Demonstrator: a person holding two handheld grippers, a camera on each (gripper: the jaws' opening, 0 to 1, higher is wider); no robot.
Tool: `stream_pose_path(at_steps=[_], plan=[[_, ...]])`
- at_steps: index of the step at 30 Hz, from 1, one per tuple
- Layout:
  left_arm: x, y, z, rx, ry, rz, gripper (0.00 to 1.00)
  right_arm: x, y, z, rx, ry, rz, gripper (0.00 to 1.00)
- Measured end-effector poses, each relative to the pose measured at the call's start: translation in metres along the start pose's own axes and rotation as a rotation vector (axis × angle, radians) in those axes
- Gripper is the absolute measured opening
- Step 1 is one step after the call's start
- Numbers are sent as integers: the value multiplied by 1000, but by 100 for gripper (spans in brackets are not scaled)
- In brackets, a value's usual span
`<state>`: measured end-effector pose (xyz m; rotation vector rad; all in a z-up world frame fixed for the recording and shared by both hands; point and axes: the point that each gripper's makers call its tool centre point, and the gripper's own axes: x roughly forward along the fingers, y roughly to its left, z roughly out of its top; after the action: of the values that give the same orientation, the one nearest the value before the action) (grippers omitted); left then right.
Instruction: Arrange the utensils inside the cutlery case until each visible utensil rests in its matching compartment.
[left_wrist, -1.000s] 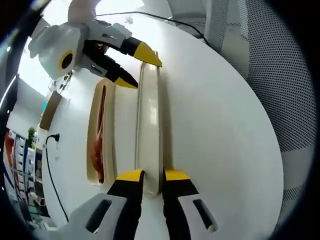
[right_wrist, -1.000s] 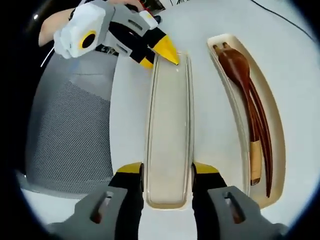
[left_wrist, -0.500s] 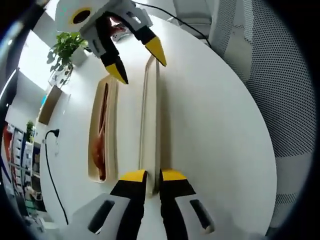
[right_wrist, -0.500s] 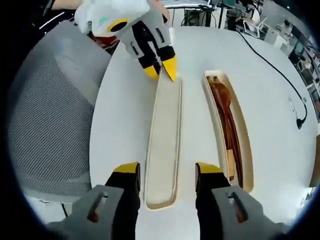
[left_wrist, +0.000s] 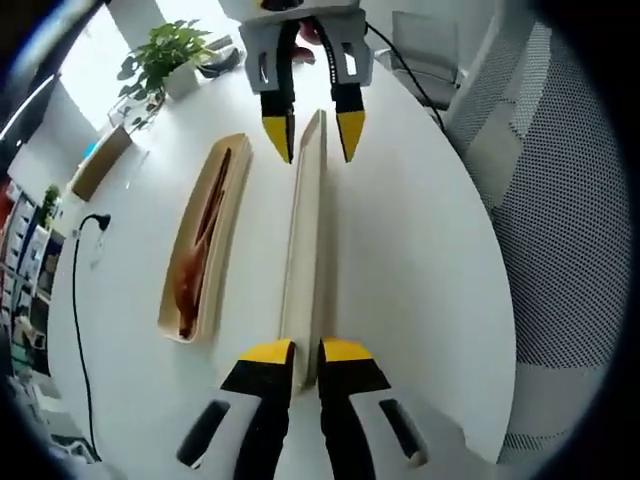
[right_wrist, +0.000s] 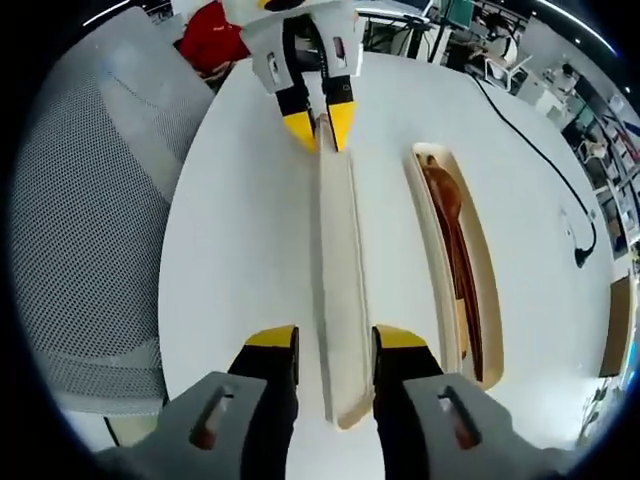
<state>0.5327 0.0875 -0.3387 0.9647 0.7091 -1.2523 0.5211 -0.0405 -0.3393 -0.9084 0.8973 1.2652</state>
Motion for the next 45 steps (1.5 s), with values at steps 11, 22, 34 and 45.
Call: stream_pose_path(at_steps=[11, 22, 34, 45], plan=[[0, -7, 2, -65, -27, -16, 10, 1, -2, -6, -9, 33, -1, 9], [4, -14, -2, 57, -18, -8, 7, -5, -7, -9, -40, 49, 19, 2], [2, -18, 4, 22, -34, -35, 4, -10, -11, -10, -23, 39, 1, 9], [-2, -36, 12, -225, -62, -159, 4, -23, -15, 5, -159, -82, -198, 27]])
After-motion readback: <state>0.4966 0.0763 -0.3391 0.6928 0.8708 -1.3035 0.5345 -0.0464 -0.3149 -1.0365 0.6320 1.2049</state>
